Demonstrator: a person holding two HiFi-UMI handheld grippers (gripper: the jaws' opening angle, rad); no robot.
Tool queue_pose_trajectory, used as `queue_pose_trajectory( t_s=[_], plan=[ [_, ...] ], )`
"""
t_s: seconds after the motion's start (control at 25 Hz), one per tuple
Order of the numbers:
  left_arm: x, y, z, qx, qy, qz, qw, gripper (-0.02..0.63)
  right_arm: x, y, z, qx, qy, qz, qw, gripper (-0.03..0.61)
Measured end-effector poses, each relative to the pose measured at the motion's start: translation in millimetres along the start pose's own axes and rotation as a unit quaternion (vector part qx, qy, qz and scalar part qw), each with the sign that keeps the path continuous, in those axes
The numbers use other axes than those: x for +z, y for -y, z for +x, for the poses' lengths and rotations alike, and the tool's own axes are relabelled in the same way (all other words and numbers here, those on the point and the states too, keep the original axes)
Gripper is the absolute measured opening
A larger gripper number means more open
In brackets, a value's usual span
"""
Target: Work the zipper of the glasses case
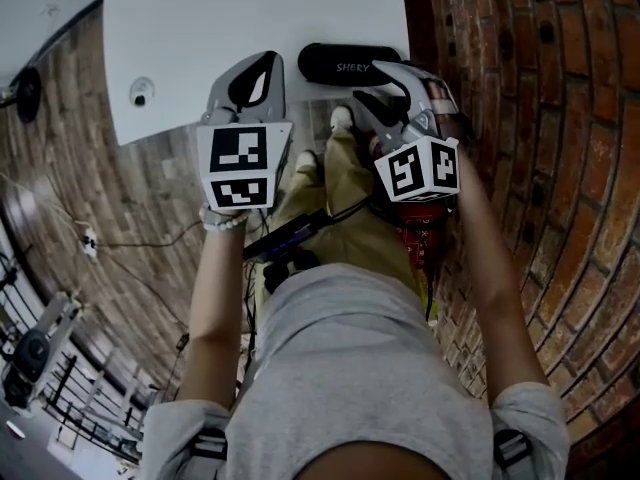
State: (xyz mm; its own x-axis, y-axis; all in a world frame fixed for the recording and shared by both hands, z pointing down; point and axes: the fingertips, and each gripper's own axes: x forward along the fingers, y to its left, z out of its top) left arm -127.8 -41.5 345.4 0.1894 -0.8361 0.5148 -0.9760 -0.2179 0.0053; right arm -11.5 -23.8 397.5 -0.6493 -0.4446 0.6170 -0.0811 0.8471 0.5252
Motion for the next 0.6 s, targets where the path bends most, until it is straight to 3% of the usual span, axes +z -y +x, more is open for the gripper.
queue_pose_trajectory(
  t_s=[0.16,0.2,0.36,0.6],
  plan=[
    [22,9,-20,-0.022,0.044,0.012,0.9987,0.017,12,19,-27,-0.056,0.028,0.088,0.994,0.024],
    [27,12,-23,-0.027,0.056,0.018,0.9979,0.017,13,22,-32,-0.062,0.037,0.122,0.99,0.005],
    [41,22,-36,-0.037,0.097,0.041,0.9937,0.017,23,31,-53,-0.083,0.103,0.236,0.963,0.003],
    [60,25,-63,-0.044,0.149,0.056,0.9863,0.017,25,46,-85,-0.12,0.153,0.331,0.923,0.003]
  ],
)
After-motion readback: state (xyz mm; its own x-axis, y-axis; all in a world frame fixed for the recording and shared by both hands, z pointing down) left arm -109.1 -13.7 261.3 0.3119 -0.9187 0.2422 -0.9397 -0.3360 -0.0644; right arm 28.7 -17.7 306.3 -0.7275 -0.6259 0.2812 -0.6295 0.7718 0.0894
